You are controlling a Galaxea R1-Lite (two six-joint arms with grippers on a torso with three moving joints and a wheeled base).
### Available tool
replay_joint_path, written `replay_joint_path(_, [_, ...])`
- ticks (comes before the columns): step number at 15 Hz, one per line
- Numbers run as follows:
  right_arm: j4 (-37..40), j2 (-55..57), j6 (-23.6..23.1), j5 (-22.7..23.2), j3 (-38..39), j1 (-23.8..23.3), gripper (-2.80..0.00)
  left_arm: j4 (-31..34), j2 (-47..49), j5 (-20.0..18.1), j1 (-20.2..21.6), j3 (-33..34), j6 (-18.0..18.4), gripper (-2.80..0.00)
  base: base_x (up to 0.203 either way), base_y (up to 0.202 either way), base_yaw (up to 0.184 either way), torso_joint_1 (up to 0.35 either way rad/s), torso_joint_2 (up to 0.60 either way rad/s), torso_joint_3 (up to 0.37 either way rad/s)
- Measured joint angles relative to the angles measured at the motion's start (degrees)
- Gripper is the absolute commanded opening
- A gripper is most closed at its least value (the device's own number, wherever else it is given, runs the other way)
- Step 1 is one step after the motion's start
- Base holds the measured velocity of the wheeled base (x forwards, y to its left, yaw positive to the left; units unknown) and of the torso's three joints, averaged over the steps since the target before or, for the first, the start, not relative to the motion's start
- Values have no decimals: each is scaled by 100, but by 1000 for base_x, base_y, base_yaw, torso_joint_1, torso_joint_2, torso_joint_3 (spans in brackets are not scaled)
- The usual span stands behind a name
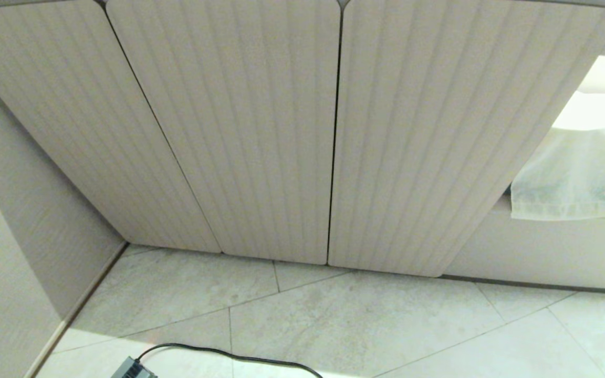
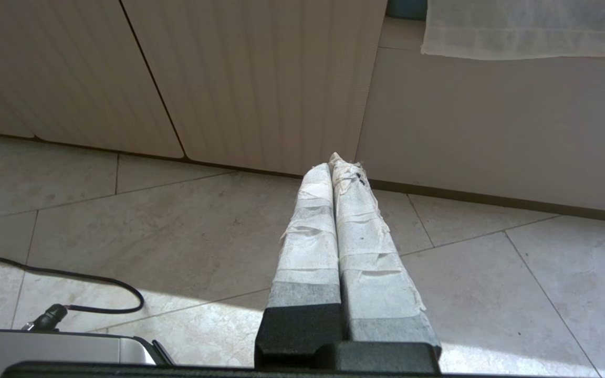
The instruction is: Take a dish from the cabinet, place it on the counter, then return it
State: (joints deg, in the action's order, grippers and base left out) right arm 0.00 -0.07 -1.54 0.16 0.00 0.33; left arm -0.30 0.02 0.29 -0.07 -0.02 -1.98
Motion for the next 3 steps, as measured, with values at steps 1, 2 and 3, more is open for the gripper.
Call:
replay_joint_path(1, [0,0,6,0,0,0,-280,-1,0,1,-2,0,-2,-280,0,0,0,0,0,0])
replay_joint_path(2, [0,0,14,0,0,0,-280,0,0,4,-2,0,-1,-280,0,0,0,0,0,0])
replay_joint_path(3, [0,0,11,0,0,-2,-280,-1,0,1,-2,0,1,-280,0,0,0,0,0,0])
